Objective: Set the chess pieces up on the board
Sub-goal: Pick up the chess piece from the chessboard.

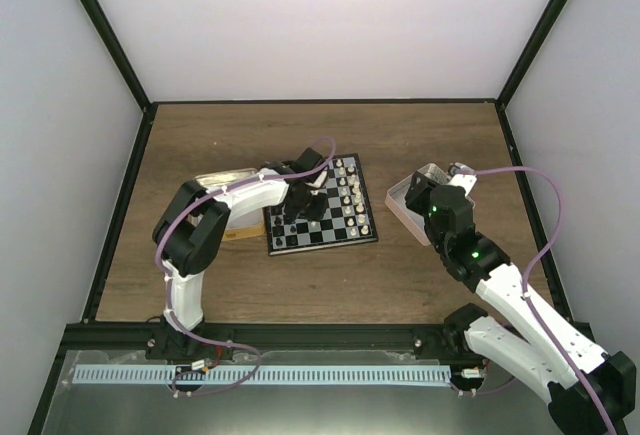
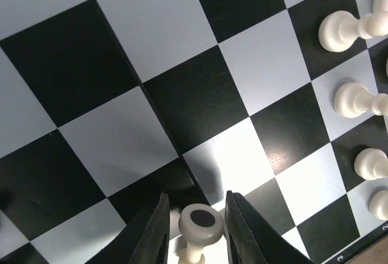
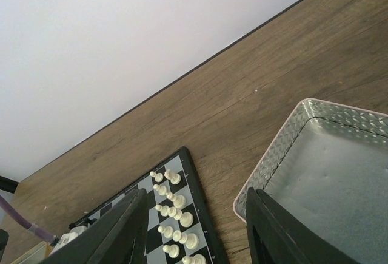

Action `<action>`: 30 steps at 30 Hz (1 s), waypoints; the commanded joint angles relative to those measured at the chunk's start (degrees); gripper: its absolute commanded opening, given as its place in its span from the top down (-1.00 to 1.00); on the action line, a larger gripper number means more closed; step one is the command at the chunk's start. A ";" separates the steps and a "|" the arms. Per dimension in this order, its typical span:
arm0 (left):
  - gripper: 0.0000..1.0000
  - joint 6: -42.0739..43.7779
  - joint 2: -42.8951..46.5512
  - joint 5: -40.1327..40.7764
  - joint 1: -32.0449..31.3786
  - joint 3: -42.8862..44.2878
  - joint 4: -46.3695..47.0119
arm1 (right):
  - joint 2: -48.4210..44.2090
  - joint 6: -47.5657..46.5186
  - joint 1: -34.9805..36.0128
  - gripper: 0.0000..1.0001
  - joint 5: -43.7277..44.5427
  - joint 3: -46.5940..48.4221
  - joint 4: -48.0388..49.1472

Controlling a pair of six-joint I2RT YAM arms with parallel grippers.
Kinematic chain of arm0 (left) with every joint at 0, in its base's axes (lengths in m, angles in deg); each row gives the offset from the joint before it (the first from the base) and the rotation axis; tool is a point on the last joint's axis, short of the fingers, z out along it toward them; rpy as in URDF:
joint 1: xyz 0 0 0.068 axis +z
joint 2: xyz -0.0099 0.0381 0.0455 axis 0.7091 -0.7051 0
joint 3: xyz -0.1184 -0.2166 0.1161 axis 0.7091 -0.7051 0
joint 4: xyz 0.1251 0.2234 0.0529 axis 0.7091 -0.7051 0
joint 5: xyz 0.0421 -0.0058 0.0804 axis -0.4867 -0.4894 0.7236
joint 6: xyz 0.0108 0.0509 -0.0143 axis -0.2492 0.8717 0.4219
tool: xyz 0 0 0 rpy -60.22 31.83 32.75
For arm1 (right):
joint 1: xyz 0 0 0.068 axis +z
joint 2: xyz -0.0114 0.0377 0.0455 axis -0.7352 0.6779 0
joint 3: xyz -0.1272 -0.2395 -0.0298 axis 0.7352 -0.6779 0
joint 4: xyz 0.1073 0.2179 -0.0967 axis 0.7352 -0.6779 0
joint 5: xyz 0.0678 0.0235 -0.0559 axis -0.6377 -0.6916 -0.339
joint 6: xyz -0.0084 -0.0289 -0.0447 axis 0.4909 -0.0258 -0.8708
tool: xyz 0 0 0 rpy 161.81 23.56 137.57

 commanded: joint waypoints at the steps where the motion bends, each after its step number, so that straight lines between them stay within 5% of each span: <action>1: 0.42 0.27 0.20 2.10 -0.19 -1.25 -2.13 | -0.13 0.55 -0.06 0.09 -0.53 0.09 -0.11; 19: 0.47 1.75 1.09 1.61 -0.41 -2.64 -4.27 | 0.95 0.68 -0.05 0.08 -1.93 0.09 0.39; 24: 0.70 0.98 1.29 2.15 -0.38 -2.66 -2.94 | 1.39 -0.06 -0.06 0.08 -3.16 0.05 0.95; 30: 0.72 -3.20 4.75 1.79 -0.24 -3.68 0.80 | 2.71 -8.65 -0.05 -0.05 -15.58 -0.58 7.47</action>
